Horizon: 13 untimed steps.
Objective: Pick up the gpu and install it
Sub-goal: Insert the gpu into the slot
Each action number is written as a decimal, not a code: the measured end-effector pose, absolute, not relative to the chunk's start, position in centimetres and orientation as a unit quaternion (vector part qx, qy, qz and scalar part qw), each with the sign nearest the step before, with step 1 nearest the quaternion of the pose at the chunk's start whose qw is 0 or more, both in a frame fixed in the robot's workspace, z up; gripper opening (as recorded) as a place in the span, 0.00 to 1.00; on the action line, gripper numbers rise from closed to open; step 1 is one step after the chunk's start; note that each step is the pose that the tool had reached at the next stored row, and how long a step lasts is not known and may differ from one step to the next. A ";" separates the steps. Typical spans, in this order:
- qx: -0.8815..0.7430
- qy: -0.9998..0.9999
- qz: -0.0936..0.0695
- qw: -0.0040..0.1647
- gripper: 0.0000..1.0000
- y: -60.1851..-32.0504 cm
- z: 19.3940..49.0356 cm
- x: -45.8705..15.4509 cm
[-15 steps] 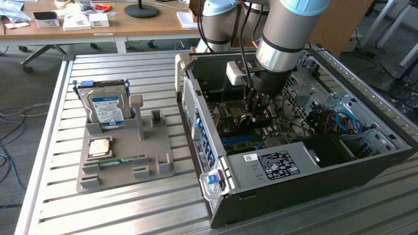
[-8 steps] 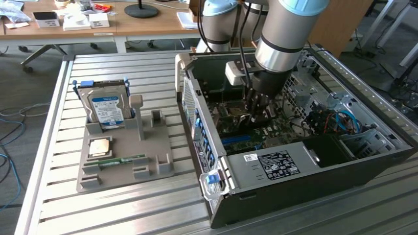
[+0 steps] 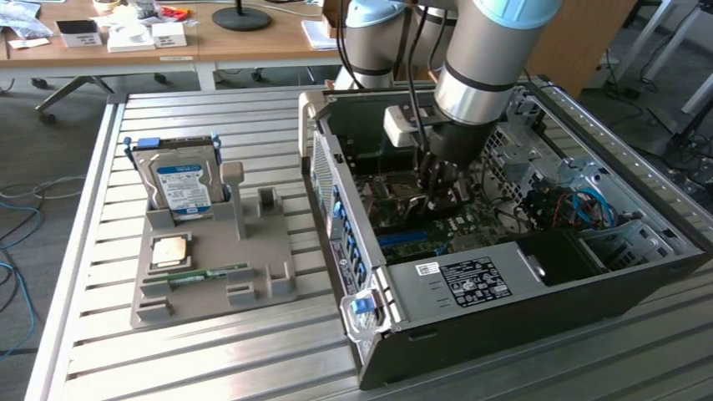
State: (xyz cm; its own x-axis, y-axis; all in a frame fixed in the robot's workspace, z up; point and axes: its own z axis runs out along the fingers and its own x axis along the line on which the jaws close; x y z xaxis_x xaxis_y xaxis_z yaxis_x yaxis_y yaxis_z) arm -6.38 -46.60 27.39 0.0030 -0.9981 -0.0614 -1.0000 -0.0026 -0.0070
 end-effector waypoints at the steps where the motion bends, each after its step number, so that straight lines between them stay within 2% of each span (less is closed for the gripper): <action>1: -0.708 0.706 0.019 0.024 0.27 -46.6 27.4 -6.4; 13: -0.708 0.706 0.019 0.024 0.27 -46.6 27.3 -6.6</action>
